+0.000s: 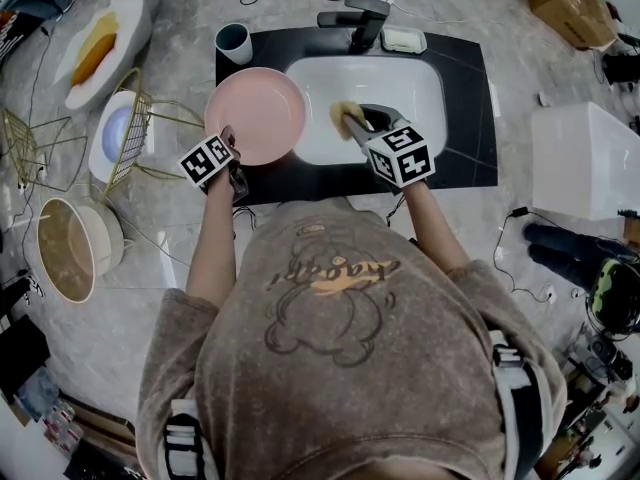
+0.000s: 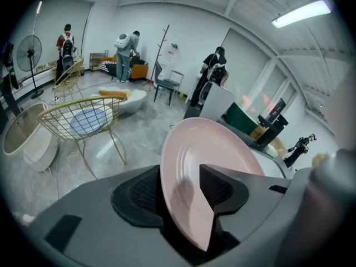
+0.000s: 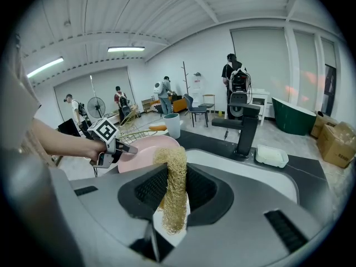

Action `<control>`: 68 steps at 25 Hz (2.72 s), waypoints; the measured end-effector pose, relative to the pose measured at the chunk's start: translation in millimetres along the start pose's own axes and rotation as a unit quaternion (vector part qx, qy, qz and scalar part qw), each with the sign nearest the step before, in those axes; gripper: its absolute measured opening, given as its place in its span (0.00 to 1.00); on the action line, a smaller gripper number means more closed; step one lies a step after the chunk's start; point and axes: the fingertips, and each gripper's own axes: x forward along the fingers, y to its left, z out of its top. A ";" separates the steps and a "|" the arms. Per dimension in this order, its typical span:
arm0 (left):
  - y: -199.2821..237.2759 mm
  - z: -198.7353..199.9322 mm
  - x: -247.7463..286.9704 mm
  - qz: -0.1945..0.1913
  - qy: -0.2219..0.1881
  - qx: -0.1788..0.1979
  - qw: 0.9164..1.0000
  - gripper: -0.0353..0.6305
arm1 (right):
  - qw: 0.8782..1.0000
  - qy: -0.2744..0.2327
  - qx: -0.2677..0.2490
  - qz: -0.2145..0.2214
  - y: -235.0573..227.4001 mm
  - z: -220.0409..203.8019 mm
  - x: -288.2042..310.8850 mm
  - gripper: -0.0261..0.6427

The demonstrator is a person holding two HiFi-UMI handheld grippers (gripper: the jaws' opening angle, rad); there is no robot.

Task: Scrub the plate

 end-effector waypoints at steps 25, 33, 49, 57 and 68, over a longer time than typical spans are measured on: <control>-145.2 118.2 -94.4 -0.130 -0.173 0.169 0.962 0.43 | 0.992 -0.108 0.051 -0.037 -15.6 31.6 -34.0 0.17; -233.7 118.4 -136.8 -0.227 -0.226 0.252 0.913 0.43 | 0.964 -0.228 0.080 -0.107 -35.6 53.7 -88.1 0.17; -289.5 49.8 -128.5 -0.317 -0.214 0.309 0.871 0.08 | 0.939 -0.266 0.109 -0.189 -51.2 18.6 -133.0 0.17; -295.1 42.2 -122.9 -0.315 -0.205 0.302 0.876 0.08 | 0.936 -0.270 0.122 -0.192 -57.8 11.2 -137.1 0.17; -305.2 43.8 -114.7 -0.315 -0.199 0.297 0.879 0.08 | 0.940 -0.261 0.115 -0.186 -67.5 14.9 -132.8 0.17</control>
